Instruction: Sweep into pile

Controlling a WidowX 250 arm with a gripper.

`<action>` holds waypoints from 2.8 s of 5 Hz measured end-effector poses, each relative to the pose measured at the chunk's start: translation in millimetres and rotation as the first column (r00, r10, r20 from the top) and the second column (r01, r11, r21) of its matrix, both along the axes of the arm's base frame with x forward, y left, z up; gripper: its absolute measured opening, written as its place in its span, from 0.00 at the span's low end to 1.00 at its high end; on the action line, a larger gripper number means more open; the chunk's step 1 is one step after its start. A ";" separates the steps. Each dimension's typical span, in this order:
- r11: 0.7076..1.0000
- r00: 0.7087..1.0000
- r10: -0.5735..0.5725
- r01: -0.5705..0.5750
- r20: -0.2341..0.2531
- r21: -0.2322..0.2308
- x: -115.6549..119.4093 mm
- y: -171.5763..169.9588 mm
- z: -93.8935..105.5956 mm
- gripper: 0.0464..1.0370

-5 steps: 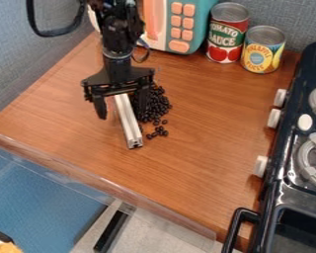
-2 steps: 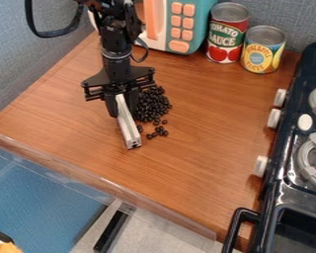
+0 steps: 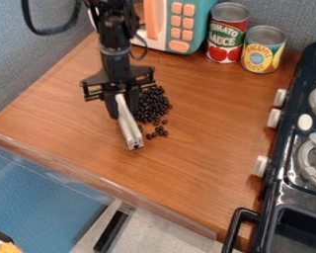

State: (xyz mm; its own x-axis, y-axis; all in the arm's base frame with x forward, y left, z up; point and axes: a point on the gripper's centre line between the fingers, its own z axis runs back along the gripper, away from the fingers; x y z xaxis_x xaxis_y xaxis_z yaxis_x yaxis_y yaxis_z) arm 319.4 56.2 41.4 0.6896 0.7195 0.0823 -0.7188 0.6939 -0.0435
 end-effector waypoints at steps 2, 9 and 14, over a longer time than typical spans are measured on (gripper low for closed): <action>0.999 0.996 0.013 -0.009 0.093 -0.051 -2.1 0.4 49.2 0.29; 0.991 0.995 0.056 -0.046 -0.079 0.123 -3.4 21.7 -20.2 0.29; 0.999 0.997 0.038 -0.036 -0.070 0.024 19.4 -28.0 -17.9 0.29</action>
